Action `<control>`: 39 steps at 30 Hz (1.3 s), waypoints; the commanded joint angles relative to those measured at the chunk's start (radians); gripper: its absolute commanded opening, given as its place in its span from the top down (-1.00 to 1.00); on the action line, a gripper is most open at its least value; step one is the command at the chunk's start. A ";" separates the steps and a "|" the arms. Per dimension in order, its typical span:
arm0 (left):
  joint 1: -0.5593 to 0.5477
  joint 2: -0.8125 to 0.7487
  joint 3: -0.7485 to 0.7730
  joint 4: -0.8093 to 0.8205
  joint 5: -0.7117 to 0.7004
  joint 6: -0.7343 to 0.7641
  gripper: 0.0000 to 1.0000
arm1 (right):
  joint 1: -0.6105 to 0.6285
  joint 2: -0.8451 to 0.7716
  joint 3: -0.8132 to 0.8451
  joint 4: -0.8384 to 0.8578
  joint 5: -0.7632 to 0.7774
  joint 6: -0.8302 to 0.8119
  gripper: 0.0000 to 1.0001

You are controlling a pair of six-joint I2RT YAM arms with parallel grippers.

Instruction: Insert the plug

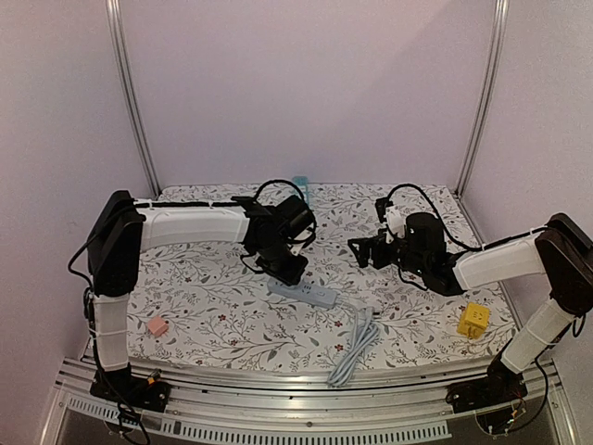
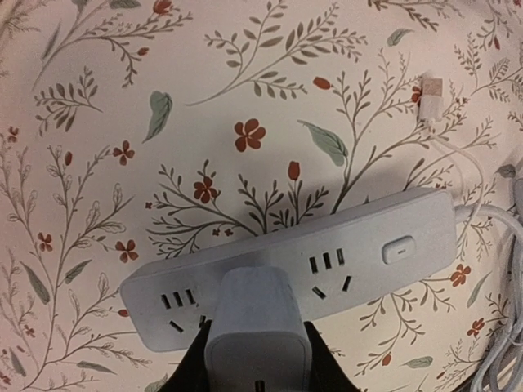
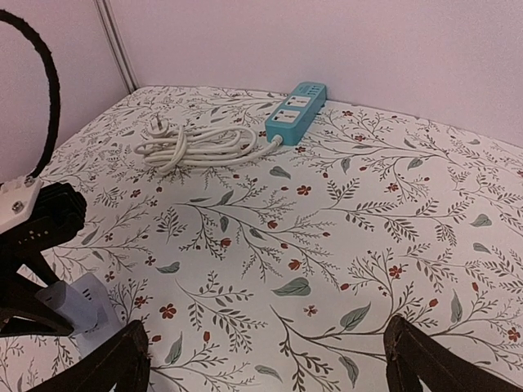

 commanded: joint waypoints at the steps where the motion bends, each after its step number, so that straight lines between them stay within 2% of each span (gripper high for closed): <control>1: 0.011 0.044 -0.007 -0.012 -0.036 -0.036 1.00 | -0.003 0.003 -0.008 -0.012 0.008 0.001 -0.98; 19: 0.037 0.080 0.011 -0.012 -0.064 -0.116 1.00 | -0.002 0.002 -0.015 -0.003 0.008 -0.011 -0.98; 29: 0.033 0.125 0.043 -0.047 -0.078 -0.052 1.00 | -0.003 0.014 -0.007 -0.005 0.010 -0.018 -0.98; 39: 0.015 0.198 0.082 -0.071 -0.107 -0.071 1.00 | -0.003 0.020 0.002 -0.017 0.010 -0.015 -0.98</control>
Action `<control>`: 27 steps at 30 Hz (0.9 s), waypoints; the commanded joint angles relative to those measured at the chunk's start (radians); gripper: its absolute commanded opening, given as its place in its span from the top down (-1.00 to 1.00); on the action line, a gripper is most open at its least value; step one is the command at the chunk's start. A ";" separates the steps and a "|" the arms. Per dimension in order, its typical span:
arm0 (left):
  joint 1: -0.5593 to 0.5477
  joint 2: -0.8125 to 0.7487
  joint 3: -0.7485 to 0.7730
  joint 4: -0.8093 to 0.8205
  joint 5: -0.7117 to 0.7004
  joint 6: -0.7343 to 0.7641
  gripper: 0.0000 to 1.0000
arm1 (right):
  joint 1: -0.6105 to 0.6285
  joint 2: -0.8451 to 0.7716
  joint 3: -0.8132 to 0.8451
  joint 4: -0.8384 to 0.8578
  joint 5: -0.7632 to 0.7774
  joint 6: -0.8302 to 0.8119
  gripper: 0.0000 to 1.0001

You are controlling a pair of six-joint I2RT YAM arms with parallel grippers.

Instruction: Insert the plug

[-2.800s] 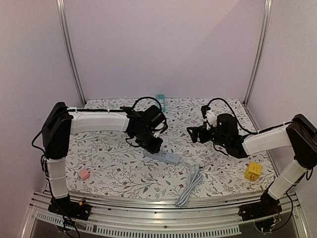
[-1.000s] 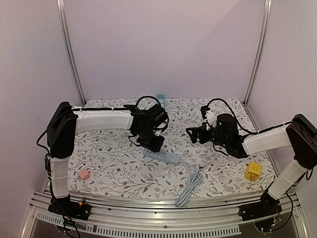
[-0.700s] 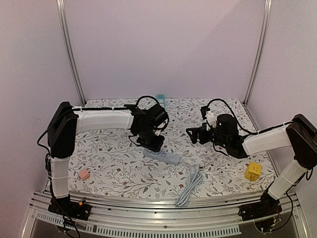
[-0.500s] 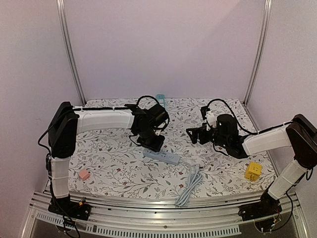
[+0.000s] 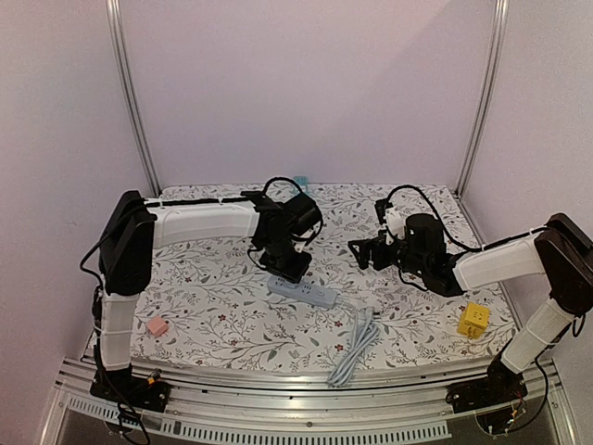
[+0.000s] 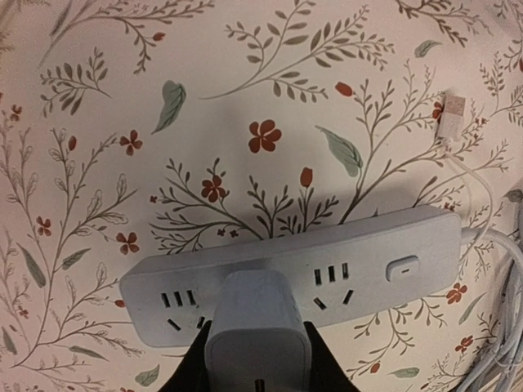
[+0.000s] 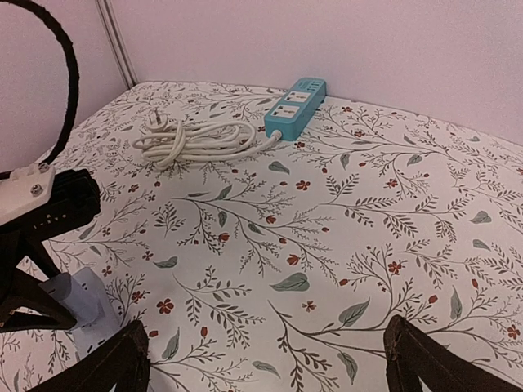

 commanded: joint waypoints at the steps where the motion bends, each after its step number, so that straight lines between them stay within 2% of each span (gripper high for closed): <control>1: 0.012 0.110 -0.060 0.053 -0.095 0.016 1.00 | -0.002 0.018 0.008 -0.015 0.012 -0.007 -0.98; 10: 0.064 0.023 -0.272 0.250 -0.030 -0.095 1.00 | -0.003 0.019 0.011 -0.024 0.004 0.007 -0.98; 20: 0.042 0.067 -0.186 0.158 -0.043 -0.011 1.00 | -0.003 0.028 0.018 -0.038 0.008 0.006 -0.98; 27: 0.034 0.100 -0.176 0.138 -0.069 -0.007 1.00 | -0.002 0.033 0.016 -0.035 0.004 0.016 -0.97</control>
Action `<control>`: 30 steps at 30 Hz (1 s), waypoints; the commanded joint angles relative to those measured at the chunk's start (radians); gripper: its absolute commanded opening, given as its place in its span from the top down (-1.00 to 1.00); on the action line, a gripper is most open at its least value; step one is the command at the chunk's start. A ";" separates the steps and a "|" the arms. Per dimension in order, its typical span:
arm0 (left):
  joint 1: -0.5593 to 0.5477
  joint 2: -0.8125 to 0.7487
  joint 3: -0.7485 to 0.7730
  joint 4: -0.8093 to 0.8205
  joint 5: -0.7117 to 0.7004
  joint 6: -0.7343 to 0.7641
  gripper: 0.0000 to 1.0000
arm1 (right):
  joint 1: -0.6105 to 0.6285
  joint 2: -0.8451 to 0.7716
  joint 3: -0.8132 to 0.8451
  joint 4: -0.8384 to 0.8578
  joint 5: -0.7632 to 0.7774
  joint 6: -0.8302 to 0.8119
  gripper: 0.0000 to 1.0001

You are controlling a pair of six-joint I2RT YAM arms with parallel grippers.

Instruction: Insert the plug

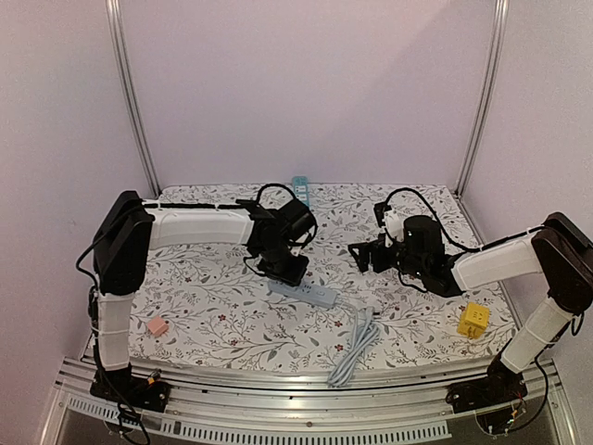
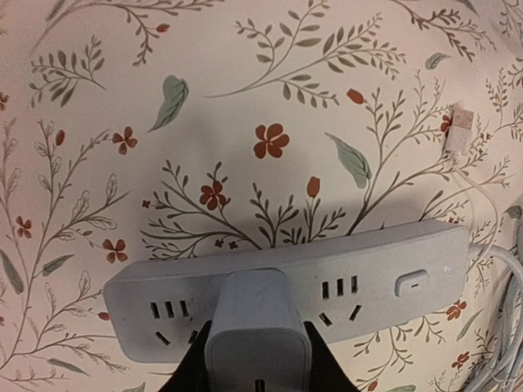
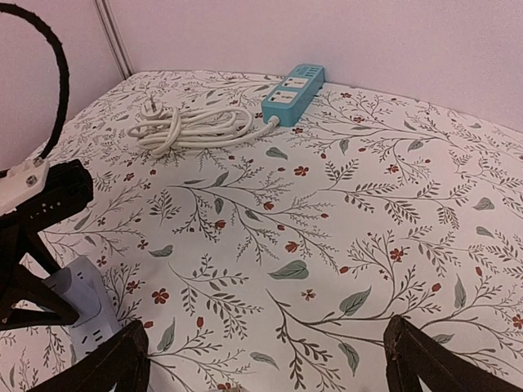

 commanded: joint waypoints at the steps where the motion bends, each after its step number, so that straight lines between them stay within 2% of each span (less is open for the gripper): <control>1: 0.019 0.143 -0.045 -0.006 -0.090 0.039 1.00 | -0.002 0.019 0.016 -0.016 0.003 0.008 -0.98; 15: 0.004 0.234 -0.019 0.004 -0.061 0.045 1.00 | -0.002 0.034 0.006 -0.005 0.014 0.006 -0.98; 30: 0.007 0.162 -0.109 0.097 -0.054 0.057 1.00 | -0.003 0.035 0.017 -0.010 0.011 0.007 -0.98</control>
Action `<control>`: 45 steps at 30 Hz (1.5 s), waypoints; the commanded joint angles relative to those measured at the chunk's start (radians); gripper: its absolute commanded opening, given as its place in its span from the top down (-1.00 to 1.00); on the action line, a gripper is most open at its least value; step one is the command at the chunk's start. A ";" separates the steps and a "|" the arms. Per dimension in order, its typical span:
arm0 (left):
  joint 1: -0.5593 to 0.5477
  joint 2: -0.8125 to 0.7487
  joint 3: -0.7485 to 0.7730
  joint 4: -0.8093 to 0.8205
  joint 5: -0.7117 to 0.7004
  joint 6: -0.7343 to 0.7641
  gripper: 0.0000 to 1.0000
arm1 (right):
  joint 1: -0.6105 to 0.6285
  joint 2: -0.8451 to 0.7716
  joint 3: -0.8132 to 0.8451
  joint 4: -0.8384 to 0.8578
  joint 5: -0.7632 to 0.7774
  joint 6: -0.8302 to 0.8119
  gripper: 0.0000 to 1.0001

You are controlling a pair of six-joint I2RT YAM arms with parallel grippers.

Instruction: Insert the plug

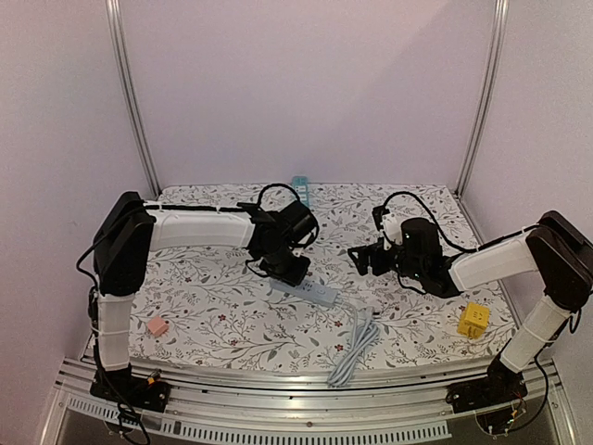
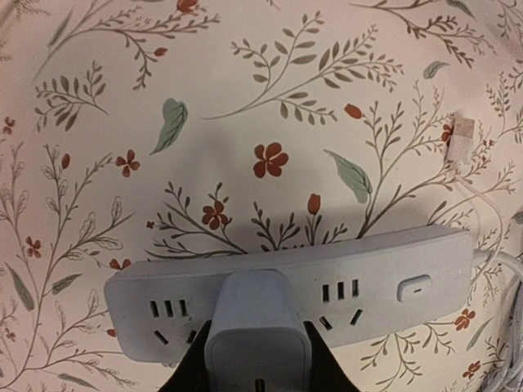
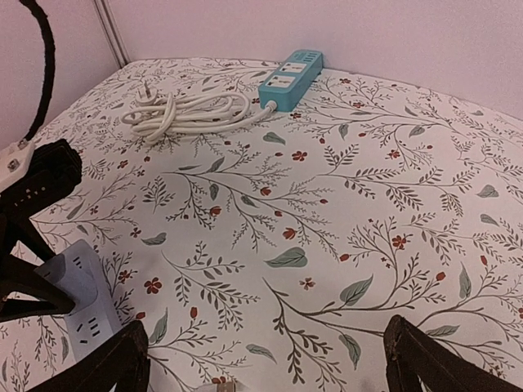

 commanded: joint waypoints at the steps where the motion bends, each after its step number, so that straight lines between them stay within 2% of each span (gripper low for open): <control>1: 0.019 0.137 -0.105 0.064 -0.011 0.024 1.00 | -0.002 0.005 0.018 -0.008 0.009 0.005 -0.98; 14: 0.018 0.117 -0.102 0.078 0.000 0.031 0.97 | -0.002 -0.023 0.026 -0.034 0.007 0.010 -0.98; 18: 0.017 0.111 -0.095 0.078 0.003 0.030 0.85 | -0.003 -0.031 0.025 -0.036 0.005 0.011 -0.98; 23: 0.012 0.085 -0.091 0.079 -0.006 0.034 0.54 | -0.003 -0.037 0.023 -0.040 0.001 0.016 -0.98; 27: 0.005 0.042 -0.101 0.097 -0.030 0.032 0.16 | -0.002 -0.049 0.019 -0.040 0.005 0.016 -0.98; 38: 0.001 -0.105 -0.113 0.128 -0.001 0.045 -0.46 | 0.000 -0.074 0.024 -0.057 0.005 0.019 -0.98; 42: 0.001 -0.179 -0.141 0.119 -0.040 0.056 -0.76 | 0.000 -0.082 0.028 -0.061 -0.005 0.021 -0.98; 45: 0.002 -0.247 -0.187 0.115 -0.087 0.059 -0.86 | -0.001 -0.087 0.031 -0.061 -0.005 0.022 -0.98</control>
